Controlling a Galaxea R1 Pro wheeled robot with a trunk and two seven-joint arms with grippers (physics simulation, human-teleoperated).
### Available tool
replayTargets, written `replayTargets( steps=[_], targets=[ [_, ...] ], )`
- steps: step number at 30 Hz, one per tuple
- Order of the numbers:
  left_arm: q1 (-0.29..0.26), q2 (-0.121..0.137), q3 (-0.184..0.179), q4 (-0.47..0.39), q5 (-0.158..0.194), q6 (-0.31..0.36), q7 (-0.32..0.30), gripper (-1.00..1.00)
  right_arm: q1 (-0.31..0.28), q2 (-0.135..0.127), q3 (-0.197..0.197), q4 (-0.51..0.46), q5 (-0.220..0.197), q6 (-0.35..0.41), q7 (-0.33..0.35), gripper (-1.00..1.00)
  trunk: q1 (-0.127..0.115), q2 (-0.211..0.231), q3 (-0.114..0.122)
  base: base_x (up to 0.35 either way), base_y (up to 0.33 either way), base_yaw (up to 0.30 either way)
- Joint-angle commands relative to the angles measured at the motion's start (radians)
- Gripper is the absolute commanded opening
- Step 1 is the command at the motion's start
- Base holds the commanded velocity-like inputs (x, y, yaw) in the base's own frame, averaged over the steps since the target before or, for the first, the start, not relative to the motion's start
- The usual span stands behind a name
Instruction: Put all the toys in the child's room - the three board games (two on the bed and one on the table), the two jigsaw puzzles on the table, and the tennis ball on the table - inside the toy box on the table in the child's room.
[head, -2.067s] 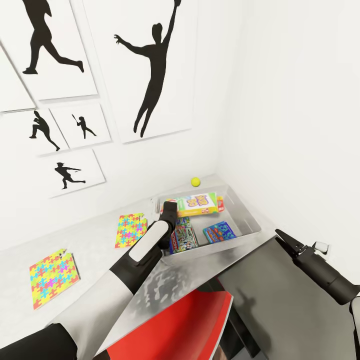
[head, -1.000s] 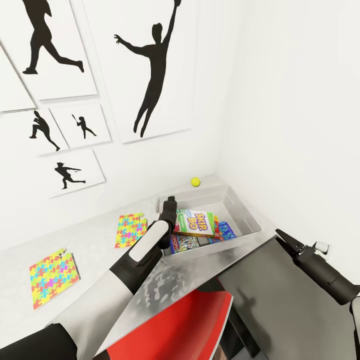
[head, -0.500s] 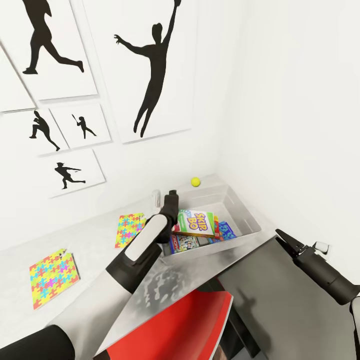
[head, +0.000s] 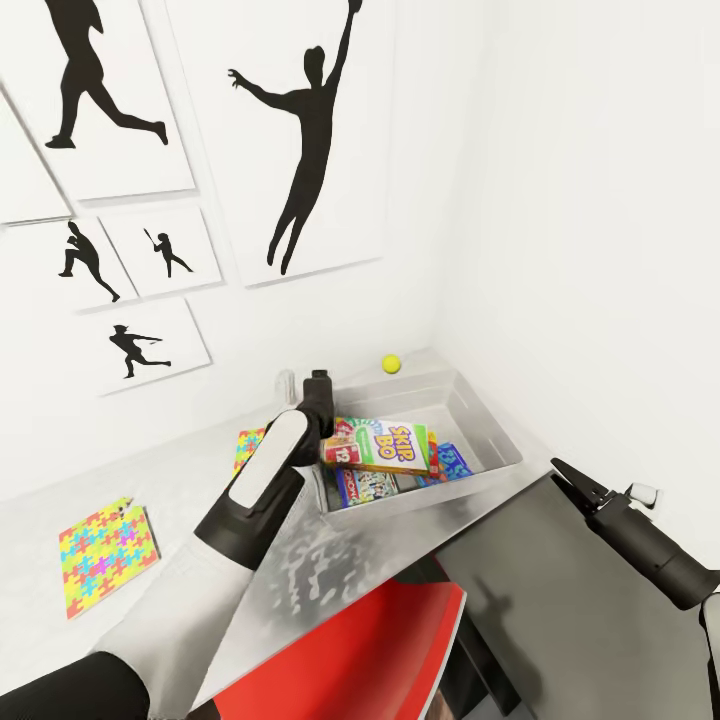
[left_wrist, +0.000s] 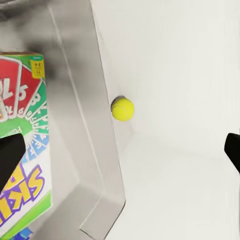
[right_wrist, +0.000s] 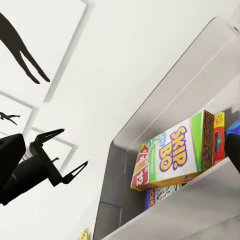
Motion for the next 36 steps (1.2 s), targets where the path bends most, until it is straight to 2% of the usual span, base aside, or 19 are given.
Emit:
replayTargets(
  steps=[1, 5, 7, 15, 18, 20, 29, 36],
  targets=[
    [-0.004, 0.0, 0.021, -0.002, 0.0, -0.003, 0.009, 1.0, -0.001, 0.0, -0.001, 0.0, 0.0, 0.005, 0.002, 1.0, 0.001, -0.002, -0.002, 0.0, 0.0, 0.0],
    [-0.02, 0.0, 0.077, -0.005, -0.018, 0.01, 0.028, 1.0, -0.001, 0.0, -0.001, 0.0, 0.0, 0.005, 0.002, 1.0, 0.001, -0.002, -0.002, 0.0, 0.0, 0.0],
    [-0.023, 0.002, 0.087, -0.005, -0.022, 0.016, 0.037, 1.0, -0.001, 0.0, -0.001, 0.0, 0.0, 0.005, 0.002, 1.0, 0.001, -0.002, -0.002, 0.0, 0.0, 0.0],
    [-0.032, 0.071, 0.113, -0.02, -0.024, 0.048, 0.083, 1.0, -0.001, 0.0, -0.001, 0.0, 0.0, 0.004, 0.002, 1.0, 0.001, -0.002, -0.002, 0.0, 0.0, 0.0],
    [-0.033, 0.101, 0.136, -0.039, -0.02, 0.071, 0.098, 1.0, -0.001, 0.0, -0.001, 0.0, 0.0, 0.004, 0.002, 1.0, 0.001, -0.002, -0.002, 0.0, 0.0, 0.0],
    [-0.033, 0.108, 0.145, -0.046, -0.02, 0.082, 0.104, 1.0, -0.001, 0.0, -0.001, 0.0, 0.0, 0.004, 0.002, 1.0, 0.001, -0.002, -0.002, 0.0, 0.0, 0.0],
    [-0.033, 0.164, 0.18, -0.058, -0.023, 0.194, 0.118, 1.0, -0.001, 0.0, -0.001, 0.0, 0.0, 0.003, 0.002, 1.0, 0.001, -0.002, -0.002, 0.0, 0.0, 0.0],
    [-0.032, 0.238, 0.19, -0.058, -0.016, 0.285, 0.12, 1.0, -0.001, 0.0, 0.0, 0.0, 0.001, 0.002, 0.002, 1.0, 0.001, -0.002, -0.002, 0.0, 0.0, 0.0]
  ],
)
